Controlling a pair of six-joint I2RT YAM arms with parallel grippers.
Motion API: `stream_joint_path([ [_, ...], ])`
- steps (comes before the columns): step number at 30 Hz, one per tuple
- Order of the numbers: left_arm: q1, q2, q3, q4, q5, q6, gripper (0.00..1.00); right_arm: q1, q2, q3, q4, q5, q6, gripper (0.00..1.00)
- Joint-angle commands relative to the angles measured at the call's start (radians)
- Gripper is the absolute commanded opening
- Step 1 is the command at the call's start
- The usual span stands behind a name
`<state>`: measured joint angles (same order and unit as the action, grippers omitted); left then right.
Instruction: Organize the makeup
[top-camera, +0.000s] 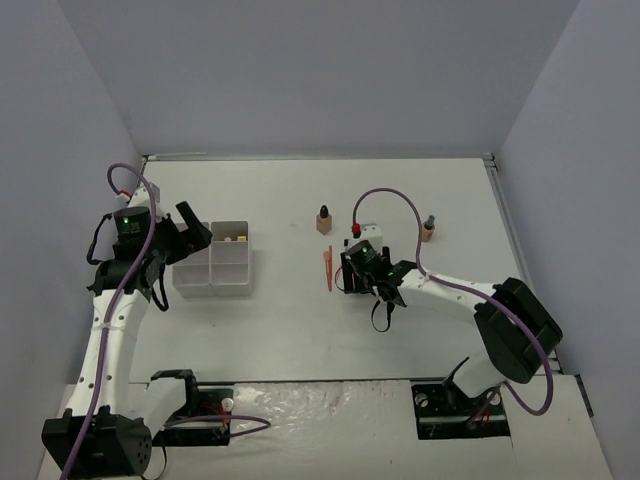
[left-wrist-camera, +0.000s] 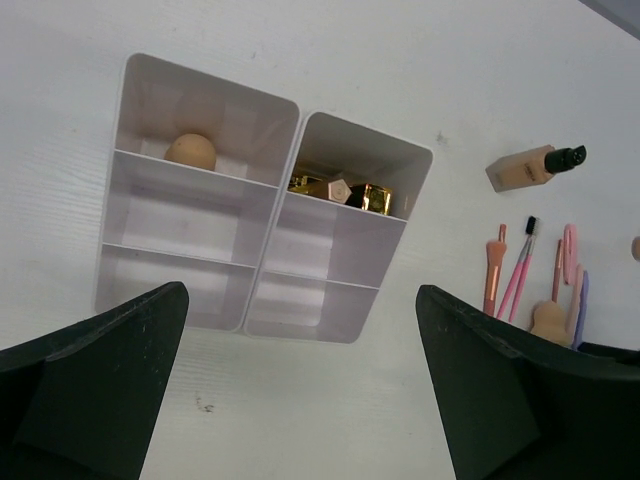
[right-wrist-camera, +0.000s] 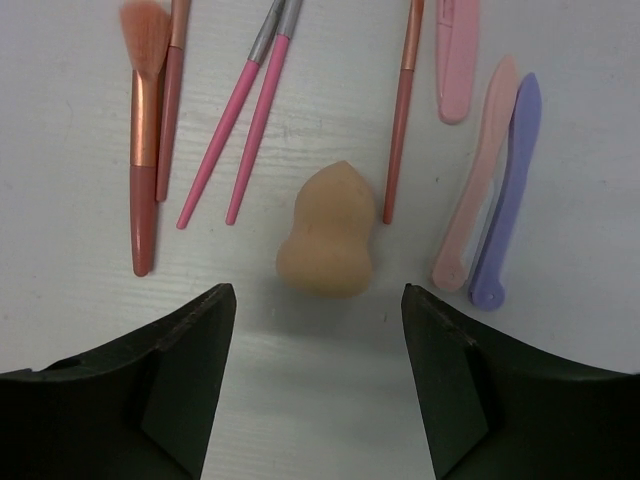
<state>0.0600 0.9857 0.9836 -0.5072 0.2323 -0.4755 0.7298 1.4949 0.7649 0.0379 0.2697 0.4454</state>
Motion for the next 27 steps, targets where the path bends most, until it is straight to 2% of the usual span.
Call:
stream_joint_path([
  [1, -0.017, -0.018, 0.031, 0.039, 0.095, -0.002, 0.97, -0.016, 0.051, 0.044, 0.094, 0.009, 0.002, 0.59],
  [5, -0.047, -0.010, 0.045, 0.035, 0.115, -0.013, 0.97, -0.022, 0.087, 0.039, 0.121, 0.000, -0.002, 0.51],
  [9, -0.126, 0.000, 0.051, 0.045, 0.105, -0.031, 0.97, -0.026, 0.093, 0.032, 0.138, 0.010, -0.014, 0.44],
  [13, -0.212, 0.027, 0.067, 0.054, 0.071, -0.047, 0.97, -0.025, 0.078, 0.013, 0.146, 0.017, -0.028, 0.22],
  [18, -0.302, 0.066, 0.072, 0.110, 0.068, -0.141, 0.97, -0.019, -0.004, -0.021, 0.157, -0.008, -0.073, 0.03],
  [22, -0.396, 0.115, 0.096, 0.163, 0.068, -0.223, 0.97, -0.003, -0.159, -0.054, 0.205, -0.131, -0.178, 0.00],
  [27, -0.508, 0.199, 0.154, 0.201, 0.059, -0.285, 0.97, 0.000, -0.330, -0.094, 0.309, -0.358, -0.259, 0.00],
])
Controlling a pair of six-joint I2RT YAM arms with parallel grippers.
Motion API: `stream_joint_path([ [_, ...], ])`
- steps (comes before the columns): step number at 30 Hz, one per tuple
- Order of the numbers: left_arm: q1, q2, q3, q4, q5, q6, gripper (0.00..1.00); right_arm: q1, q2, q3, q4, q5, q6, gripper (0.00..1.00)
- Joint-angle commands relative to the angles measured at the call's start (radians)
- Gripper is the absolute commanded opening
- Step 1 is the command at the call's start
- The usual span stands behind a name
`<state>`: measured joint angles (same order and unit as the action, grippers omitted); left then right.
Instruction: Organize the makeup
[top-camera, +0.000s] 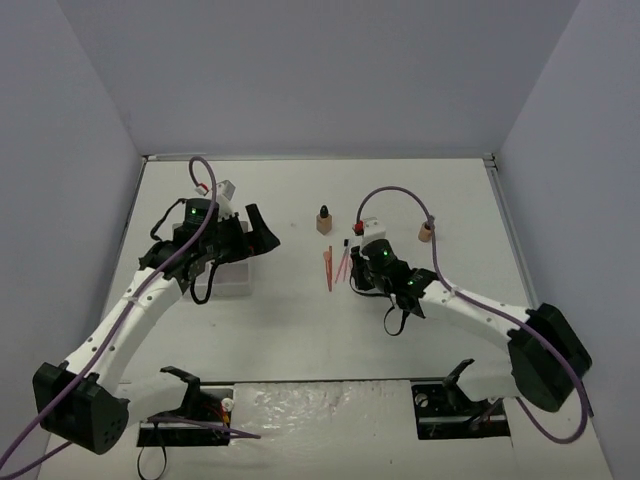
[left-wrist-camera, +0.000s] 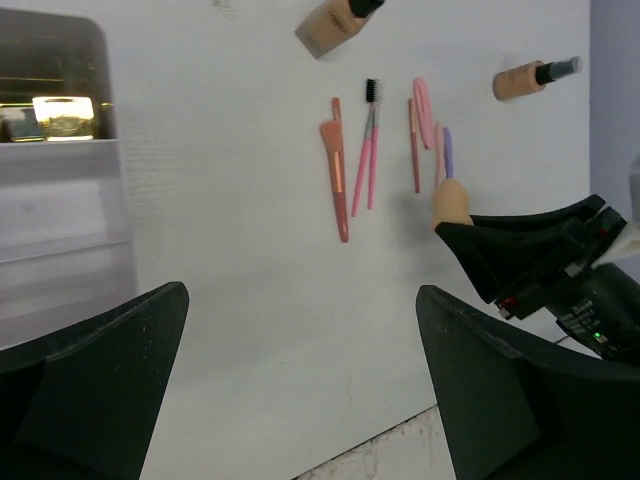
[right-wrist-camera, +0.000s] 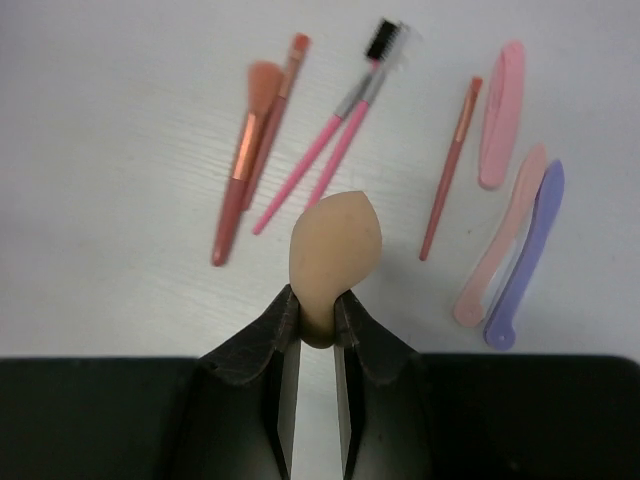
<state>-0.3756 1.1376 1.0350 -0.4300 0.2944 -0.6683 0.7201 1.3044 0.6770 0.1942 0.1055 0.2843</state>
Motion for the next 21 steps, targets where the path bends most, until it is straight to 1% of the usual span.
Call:
stream_joint_path([
  [1, -0.089, 0.063, 0.112, 0.136, -0.001, -0.108, 0.97, 0.011, -0.151, -0.001, 0.166, -0.224, -0.102, 0.00],
  [5, -0.150, 0.113, 0.145, 0.180, 0.009, -0.158, 0.96, 0.016, -0.180, 0.021, 0.203, -0.324, -0.095, 0.00],
  [10, -0.207, 0.169, 0.173, 0.245, 0.021, -0.220, 0.89, 0.021, -0.193, 0.051, 0.233, -0.366, -0.074, 0.00],
  [14, -0.240, 0.186, 0.175, 0.288, 0.020, -0.253, 0.82, 0.021, -0.197, 0.061, 0.247, -0.377, -0.060, 0.00],
  [21, -0.291, 0.217, 0.172, 0.302, 0.019, -0.279, 0.65, 0.022, -0.206, 0.052, 0.281, -0.379, -0.015, 0.01],
])
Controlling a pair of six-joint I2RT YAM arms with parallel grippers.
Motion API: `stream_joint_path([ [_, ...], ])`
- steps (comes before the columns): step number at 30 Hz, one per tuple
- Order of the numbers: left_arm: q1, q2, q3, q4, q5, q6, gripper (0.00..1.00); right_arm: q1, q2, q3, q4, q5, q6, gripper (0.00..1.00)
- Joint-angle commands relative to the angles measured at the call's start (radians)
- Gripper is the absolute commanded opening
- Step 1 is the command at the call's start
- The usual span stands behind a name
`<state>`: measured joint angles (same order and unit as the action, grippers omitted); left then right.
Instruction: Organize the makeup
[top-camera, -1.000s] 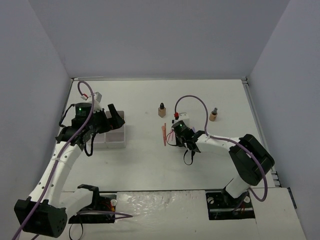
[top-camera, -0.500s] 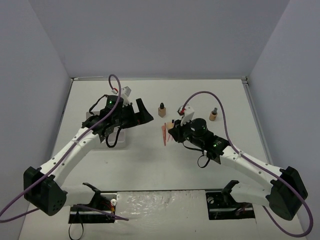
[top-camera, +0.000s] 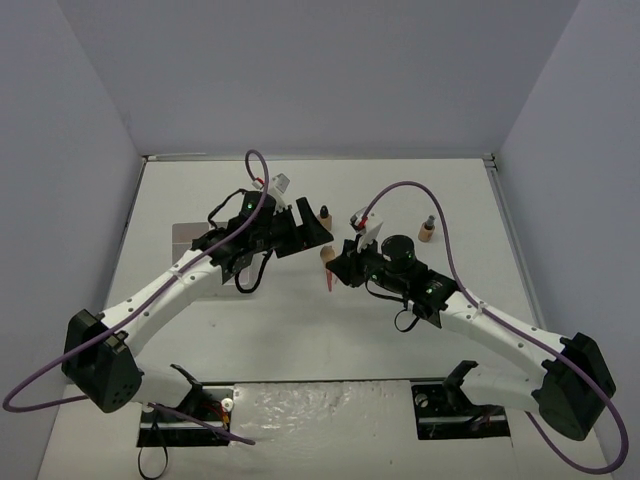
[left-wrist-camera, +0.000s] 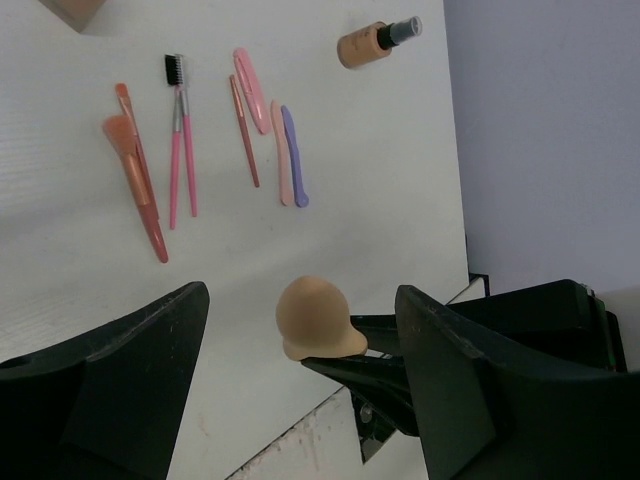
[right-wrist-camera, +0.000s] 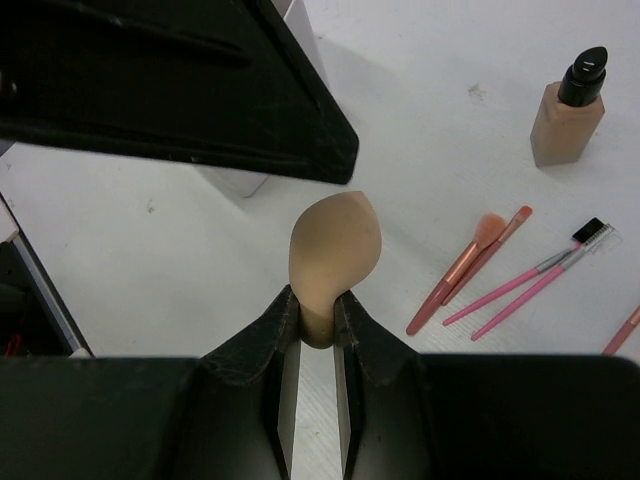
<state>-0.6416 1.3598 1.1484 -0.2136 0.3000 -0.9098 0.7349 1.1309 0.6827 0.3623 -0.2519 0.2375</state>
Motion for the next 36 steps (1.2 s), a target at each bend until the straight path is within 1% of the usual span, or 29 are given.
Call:
stream_joint_path([
  [1, -0.029, -0.006, 0.055, 0.089, 0.009, -0.040, 0.62, 0.008, -0.036, 0.044, 0.115, -0.015, 0.036, 0.01],
  [9, -0.047, -0.008, 0.039, 0.092, -0.004, -0.044, 0.42, 0.006, -0.041, 0.049, 0.114, 0.012, 0.051, 0.01],
  [12, -0.049, -0.010, 0.037, 0.085, -0.002, -0.043, 0.38, 0.008, -0.043, 0.046, 0.118, 0.026, 0.055, 0.01],
  [15, -0.052, -0.010, 0.033, 0.077, -0.001, -0.044, 0.36, 0.006, -0.045, 0.046, 0.119, 0.034, 0.063, 0.01],
  [20, -0.055, -0.013, 0.020, 0.069, 0.000, -0.048, 0.36, 0.006, -0.046, 0.046, 0.119, 0.053, 0.064, 0.02],
  [22, -0.055, -0.014, 0.019, 0.063, -0.003, -0.048, 0.38, 0.006, -0.044, 0.051, 0.118, 0.054, 0.062, 0.02],
  [25, -0.055, -0.012, 0.021, 0.057, -0.010, -0.045, 0.44, 0.007, -0.036, 0.056, 0.118, 0.051, 0.060, 0.02],
  [28, -0.055, -0.008, 0.019, 0.057, -0.008, -0.045, 0.45, 0.006, -0.040, 0.055, 0.121, 0.052, 0.061, 0.02],
  [33, -0.058, -0.002, 0.006, 0.085, 0.009, -0.068, 0.44, 0.008, -0.043, 0.044, 0.137, 0.059, 0.074, 0.02],
  [36, -0.067, 0.005, 0.001, 0.104, 0.015, -0.082, 0.40, 0.007, -0.048, 0.038, 0.148, 0.070, 0.083, 0.02],
])
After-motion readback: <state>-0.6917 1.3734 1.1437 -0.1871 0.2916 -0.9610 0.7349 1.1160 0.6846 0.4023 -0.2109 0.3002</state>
